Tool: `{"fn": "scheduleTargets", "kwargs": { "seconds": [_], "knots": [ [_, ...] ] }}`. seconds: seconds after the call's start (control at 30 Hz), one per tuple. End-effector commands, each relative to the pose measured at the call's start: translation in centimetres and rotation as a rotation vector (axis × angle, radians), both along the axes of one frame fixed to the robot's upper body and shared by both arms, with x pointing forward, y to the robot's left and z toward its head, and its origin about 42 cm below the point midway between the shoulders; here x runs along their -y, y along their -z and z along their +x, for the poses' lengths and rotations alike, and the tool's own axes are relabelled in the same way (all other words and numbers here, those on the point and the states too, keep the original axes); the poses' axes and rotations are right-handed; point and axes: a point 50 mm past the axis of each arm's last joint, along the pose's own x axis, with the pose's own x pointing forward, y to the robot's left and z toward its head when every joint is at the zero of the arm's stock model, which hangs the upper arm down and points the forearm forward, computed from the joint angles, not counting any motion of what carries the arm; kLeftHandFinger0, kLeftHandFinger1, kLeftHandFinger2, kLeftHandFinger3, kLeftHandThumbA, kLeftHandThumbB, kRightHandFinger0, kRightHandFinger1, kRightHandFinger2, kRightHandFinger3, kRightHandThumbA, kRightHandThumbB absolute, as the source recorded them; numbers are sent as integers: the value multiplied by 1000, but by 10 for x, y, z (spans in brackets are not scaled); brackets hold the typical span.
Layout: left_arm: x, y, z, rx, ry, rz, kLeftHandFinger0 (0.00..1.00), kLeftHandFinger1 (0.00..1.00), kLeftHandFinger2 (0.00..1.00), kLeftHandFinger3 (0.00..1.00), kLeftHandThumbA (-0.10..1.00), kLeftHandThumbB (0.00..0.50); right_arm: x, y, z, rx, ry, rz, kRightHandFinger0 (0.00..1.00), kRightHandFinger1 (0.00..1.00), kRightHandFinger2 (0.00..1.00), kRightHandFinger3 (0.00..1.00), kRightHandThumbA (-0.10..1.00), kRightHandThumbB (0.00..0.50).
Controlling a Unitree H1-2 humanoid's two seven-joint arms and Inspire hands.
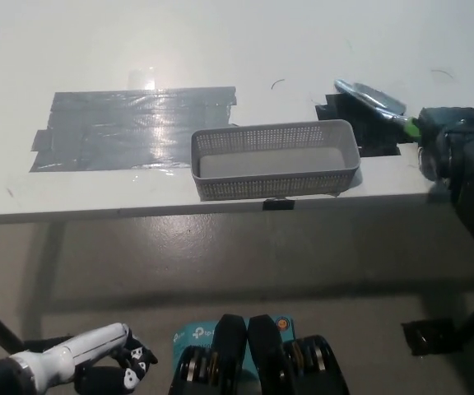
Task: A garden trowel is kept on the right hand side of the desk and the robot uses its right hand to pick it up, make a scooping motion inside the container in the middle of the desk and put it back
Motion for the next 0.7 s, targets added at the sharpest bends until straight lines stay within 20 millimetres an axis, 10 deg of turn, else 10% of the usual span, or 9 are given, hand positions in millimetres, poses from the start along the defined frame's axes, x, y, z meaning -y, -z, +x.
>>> {"fn": "scheduleTargets", "kwargs": {
  "seconds": [0.0,0.17,0.23,0.5,0.6,0.67],
  "knots": [
    [0,-14,2,37,12,16,812,707,739,781,1000,500,-15,42,-19,34,-72,8,2,444,736,569,129,0],
    [-2,-14,3,26,17,18,819,700,735,773,1000,500,-10,56,-26,82,-94,32,3,484,853,617,9,0],
    [-2,-14,1,26,15,30,838,716,743,783,1000,500,-8,65,-31,77,-87,48,85,517,859,873,7,0],
    [-3,-11,-1,11,9,18,823,715,746,789,1000,500,-5,90,-45,99,-95,107,0,311,613,385,79,0],
    [-2,-11,-1,7,15,21,835,723,746,792,1000,500,2,85,-46,162,-116,159,138,462,745,684,-97,3],
    [-3,-11,-1,4,18,25,832,721,746,792,1000,500,7,80,-45,198,-121,190,32,330,524,773,-100,0]
  ]
}}
